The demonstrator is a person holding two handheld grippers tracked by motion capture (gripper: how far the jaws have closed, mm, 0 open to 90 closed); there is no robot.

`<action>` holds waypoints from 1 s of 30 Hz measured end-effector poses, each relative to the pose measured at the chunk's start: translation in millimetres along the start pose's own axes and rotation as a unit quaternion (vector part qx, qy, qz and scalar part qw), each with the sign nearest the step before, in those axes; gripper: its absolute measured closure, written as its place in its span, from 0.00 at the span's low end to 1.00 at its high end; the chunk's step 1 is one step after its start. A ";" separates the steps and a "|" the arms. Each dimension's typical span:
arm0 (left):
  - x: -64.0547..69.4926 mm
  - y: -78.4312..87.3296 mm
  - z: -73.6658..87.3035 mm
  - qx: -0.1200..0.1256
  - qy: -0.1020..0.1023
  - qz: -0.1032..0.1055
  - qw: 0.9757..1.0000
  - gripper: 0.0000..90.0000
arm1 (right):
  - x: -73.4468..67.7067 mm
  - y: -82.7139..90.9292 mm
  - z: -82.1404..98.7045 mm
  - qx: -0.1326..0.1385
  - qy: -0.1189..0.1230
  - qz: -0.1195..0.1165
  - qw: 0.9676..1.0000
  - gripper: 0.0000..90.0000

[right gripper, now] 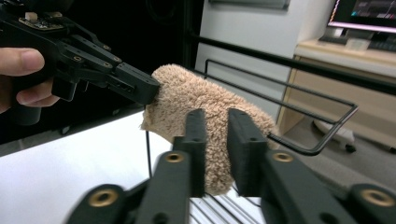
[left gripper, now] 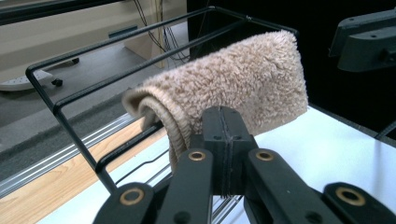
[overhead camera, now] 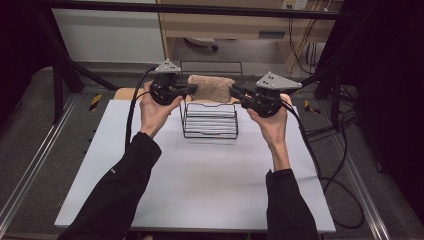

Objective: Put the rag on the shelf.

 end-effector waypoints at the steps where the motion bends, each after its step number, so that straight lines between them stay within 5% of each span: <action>1: 0.3 -0.1 0.7 0.001 0.000 0.000 1.000 0.99 | -1.1 -1.5 2.0 -0.006 -0.003 -0.001 1.000 0.95; 9: -0.3 -0.9 8.2 -0.002 -0.004 -0.002 1.000 0.99 | -0.5 -14.5 26.0 -0.045 -0.013 0.008 0.999 1.00; 18: -2.9 -2.4 11.5 0.002 -0.005 -0.007 1.000 0.99 | 7.6 -19.3 32.6 -0.044 -0.013 0.027 0.999 0.99; 30: -3.5 21.3 30.1 -0.001 0.005 -0.008 1.000 0.77 | 0.6 5.3 25.4 -0.040 -0.029 0.013 0.999 0.78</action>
Point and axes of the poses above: each handheld gripper's, and its own axes: y roughly backward along the jaws, z roughly out of its underside, x roughly to its right, the point moved 10 cm from there along -y, roughly forward along the jaws, and after that the axes turned 5 degrees about x, right-handed, at the moved point
